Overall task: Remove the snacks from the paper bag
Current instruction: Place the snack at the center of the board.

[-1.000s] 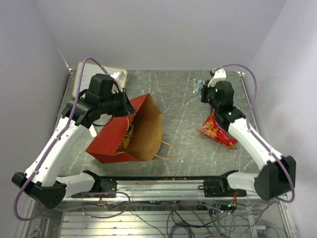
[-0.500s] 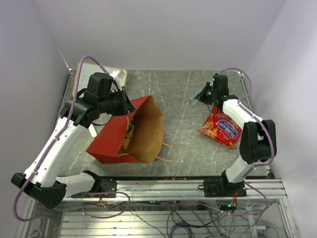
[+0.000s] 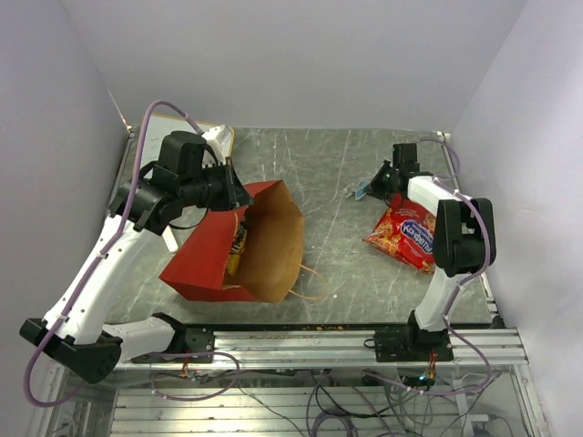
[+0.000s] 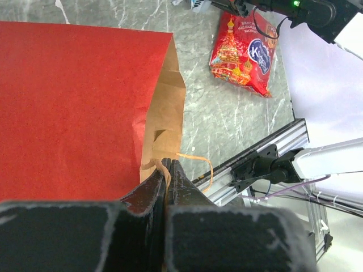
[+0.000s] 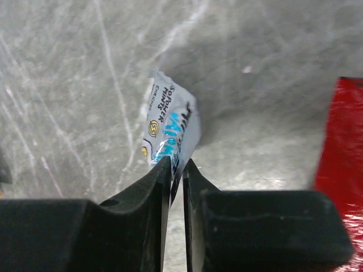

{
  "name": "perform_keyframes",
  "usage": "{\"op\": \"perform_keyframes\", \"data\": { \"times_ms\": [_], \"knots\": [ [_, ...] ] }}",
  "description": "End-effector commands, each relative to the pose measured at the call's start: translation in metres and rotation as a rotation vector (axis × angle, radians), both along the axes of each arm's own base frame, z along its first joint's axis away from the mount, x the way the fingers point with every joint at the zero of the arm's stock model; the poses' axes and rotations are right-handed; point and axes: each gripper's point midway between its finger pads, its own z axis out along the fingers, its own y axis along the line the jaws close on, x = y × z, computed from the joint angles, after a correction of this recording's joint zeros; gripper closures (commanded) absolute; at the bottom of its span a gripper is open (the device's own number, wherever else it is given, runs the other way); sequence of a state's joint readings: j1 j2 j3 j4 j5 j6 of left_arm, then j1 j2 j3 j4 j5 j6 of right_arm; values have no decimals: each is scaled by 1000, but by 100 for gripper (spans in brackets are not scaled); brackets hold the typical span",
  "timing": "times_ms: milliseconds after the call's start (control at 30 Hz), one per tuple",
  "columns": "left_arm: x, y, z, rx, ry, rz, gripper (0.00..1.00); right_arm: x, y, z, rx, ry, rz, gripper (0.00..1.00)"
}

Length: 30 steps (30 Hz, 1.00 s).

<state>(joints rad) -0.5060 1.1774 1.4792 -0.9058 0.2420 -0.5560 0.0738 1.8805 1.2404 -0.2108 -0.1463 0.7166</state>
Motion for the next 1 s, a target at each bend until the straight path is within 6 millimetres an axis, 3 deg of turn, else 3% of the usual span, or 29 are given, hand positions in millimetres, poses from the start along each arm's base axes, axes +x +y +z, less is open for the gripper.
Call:
{"op": "perform_keyframes", "data": {
  "times_ms": [0,167,300,400,533,633,767,967],
  "knots": [
    [-1,-10,13,-47,-59,-55,93,-13,-31,-2,-48,30,-35,80],
    [-3,-7,10,-49,-55,-41,93,-28,-73,20,-196,7,-47,58],
    [-4,-7,3,-46,-45,-41,93,-34,-64,47,-212,-61,61,46],
    [-3,-11,0,-47,-38,-61,93,-34,-25,71,-137,-183,201,45],
    [-2,-8,0,-29,-34,-47,93,-57,57,106,0,-323,384,44],
    [-1,-8,5,-41,-28,-27,93,-87,107,136,132,-402,492,43],
    [-4,-11,1,-79,-4,-21,93,-123,152,182,130,-563,651,42],
    [-15,-7,-8,-79,33,-14,93,-195,227,206,164,-830,977,42]
  ]
}}
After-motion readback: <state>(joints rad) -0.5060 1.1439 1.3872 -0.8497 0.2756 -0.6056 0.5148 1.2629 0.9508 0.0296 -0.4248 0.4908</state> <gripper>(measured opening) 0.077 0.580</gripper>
